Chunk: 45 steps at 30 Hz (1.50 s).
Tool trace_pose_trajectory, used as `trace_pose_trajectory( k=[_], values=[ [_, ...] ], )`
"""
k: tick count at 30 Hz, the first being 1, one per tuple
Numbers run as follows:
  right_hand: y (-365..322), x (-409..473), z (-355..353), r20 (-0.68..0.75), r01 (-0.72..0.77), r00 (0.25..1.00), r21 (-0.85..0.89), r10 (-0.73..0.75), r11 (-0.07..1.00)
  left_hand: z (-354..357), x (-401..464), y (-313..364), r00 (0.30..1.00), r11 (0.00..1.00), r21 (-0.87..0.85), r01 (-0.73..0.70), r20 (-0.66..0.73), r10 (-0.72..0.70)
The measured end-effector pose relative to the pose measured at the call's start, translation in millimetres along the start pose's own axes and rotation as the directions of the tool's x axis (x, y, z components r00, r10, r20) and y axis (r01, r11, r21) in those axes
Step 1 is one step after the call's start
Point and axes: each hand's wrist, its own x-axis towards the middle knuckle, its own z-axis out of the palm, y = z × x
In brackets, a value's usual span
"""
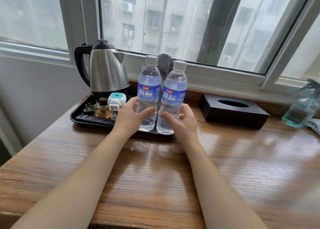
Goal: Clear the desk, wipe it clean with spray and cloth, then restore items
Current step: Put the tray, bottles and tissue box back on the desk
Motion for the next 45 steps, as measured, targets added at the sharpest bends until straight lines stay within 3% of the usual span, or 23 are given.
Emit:
trace_pose_trajectory(
  k=[6, 12, 23, 38, 45],
  values=[
    [-3.8, -0.3, -3.3, 0.036, -0.020, 0.999, 0.039, 0.019, 0.999, -3.3, 4.8, -1.4, 1.000, 0.999, 0.030, 0.014, -0.010, -0.014],
    [-6.7, -2.6, -2.5, 0.071, 0.029, 0.997, 0.028, -0.031, 0.999, -3.8, 4.5, 2.0, 0.998, 0.998, -0.061, 0.026, 0.050, -0.023],
    [-6.6, -1.3, -3.9, 0.051, 0.024, 0.998, -0.053, -0.022, 0.998, -6.9, 4.0, 1.7, 0.999, 0.996, 0.078, 0.043, 0.024, -0.045],
    [-2.3, 0.8, -3.2, 0.072, -0.014, 0.997, -0.029, 0.016, 0.999, -9.7, 2.7, 1.1, 0.996, 0.996, 0.060, 0.060, 0.057, -0.063],
    [-3.0, -2.6, -5.5, 0.083, 0.014, 0.997, -0.104, -0.005, 0.994, -9.8, -1.1, 0.4, 0.999, 0.995, 0.104, 0.005, 0.051, -0.011]
  ],
)
